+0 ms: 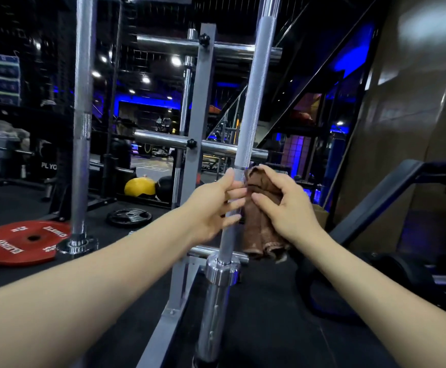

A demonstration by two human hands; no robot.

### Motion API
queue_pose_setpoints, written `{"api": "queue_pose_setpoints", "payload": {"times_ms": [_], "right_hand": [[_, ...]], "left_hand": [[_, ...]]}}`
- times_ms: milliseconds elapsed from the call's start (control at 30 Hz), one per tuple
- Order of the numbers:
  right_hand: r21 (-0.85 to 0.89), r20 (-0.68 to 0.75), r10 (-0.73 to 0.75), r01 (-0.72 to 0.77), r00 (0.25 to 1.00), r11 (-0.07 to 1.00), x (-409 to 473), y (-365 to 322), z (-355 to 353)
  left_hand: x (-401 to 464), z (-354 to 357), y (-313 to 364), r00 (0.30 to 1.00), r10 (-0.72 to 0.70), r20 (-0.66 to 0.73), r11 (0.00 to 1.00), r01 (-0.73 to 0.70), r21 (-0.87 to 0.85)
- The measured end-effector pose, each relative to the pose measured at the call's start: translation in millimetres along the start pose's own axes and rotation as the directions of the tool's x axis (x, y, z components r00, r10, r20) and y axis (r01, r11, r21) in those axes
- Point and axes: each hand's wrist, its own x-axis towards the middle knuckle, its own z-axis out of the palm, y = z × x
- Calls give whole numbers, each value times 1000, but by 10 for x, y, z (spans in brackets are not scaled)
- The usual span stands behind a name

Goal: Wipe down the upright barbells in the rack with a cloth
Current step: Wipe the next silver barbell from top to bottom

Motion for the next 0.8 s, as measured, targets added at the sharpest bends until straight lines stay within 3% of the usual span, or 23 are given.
{"api": "queue_pose_setpoints", "payload": {"times_ms": [67, 133, 233, 333, 433, 667, 800], "right_hand": [[3, -110, 2, -2, 994, 1000, 96, -13, -54], [26, -189, 9, -4, 982, 1000, 182, -46, -94], [-19, -192, -36, 33, 981, 999, 278, -51, -74], [-29, -192, -82, 78, 978, 997, 316, 21, -23], [-31, -220, -84, 79, 972, 996, 322, 110, -13], [-14, -306, -121, 122, 944, 992, 295, 198, -80], [45, -428, -152, 189, 891, 981, 354, 150, 31]], "left_hand": [[93, -181, -21, 985, 149, -83, 968, -128, 215], [215, -356, -120, 971, 214, -107, 916, -161, 367], [387, -410, -356, 990, 99, 97, 861, -134, 490], [468, -315, -468, 976, 119, 183, 862, -193, 469], [522, -309, -519, 973, 187, 133, 871, -227, 436], [516, -189, -605, 911, 399, -103, 715, -239, 657], [488, -189, -598, 930, 365, -47, 699, -240, 674]]}}
